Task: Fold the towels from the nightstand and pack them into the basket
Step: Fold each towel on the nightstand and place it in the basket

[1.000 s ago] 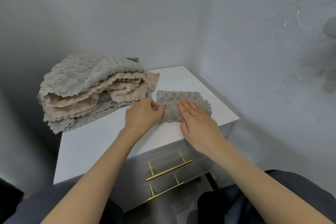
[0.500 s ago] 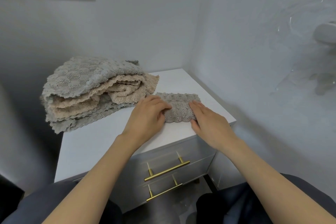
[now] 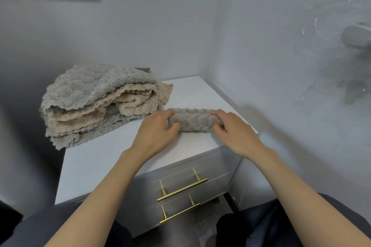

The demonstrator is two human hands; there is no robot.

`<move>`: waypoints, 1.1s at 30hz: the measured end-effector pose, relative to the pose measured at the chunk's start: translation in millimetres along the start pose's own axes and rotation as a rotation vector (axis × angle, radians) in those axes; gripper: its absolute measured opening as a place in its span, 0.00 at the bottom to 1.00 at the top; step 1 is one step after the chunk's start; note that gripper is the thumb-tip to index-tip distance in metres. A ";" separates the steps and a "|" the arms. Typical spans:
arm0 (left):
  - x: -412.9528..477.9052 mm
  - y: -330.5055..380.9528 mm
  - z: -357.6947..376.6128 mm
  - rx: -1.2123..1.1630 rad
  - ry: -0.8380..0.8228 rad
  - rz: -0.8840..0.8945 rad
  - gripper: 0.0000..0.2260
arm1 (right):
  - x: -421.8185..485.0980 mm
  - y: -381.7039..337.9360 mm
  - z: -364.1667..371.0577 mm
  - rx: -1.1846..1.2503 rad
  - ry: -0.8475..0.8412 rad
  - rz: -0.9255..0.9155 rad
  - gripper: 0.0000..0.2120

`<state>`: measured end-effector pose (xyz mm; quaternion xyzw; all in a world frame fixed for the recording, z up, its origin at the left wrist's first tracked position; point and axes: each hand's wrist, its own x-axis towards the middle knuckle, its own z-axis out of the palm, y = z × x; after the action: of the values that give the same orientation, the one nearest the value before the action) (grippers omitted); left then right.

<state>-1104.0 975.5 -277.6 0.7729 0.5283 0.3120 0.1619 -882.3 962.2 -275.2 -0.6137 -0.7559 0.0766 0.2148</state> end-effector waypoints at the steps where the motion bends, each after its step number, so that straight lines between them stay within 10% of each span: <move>1: 1.1 0.5 -1.4 -0.062 -0.022 -0.047 0.11 | 1.1 0.8 0.3 0.067 0.009 0.032 0.12; 10: 12.3 -6.2 2.3 -0.170 -0.081 -0.298 0.12 | 14.6 2.9 5.9 0.391 0.088 0.207 0.09; 27: 18.6 -9.8 5.1 0.042 -0.173 -0.340 0.21 | 31.3 -8.2 2.7 0.304 -0.175 0.303 0.19; 33: 7.4 -5.5 5.7 -0.270 -0.117 -0.288 0.13 | 17.6 -18.5 5.7 0.165 -0.044 0.205 0.15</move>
<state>-1102.4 984.9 -282.8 0.6774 0.5766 0.3081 0.3372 -903.9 975.6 -269.2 -0.6662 -0.6848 0.1735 0.2389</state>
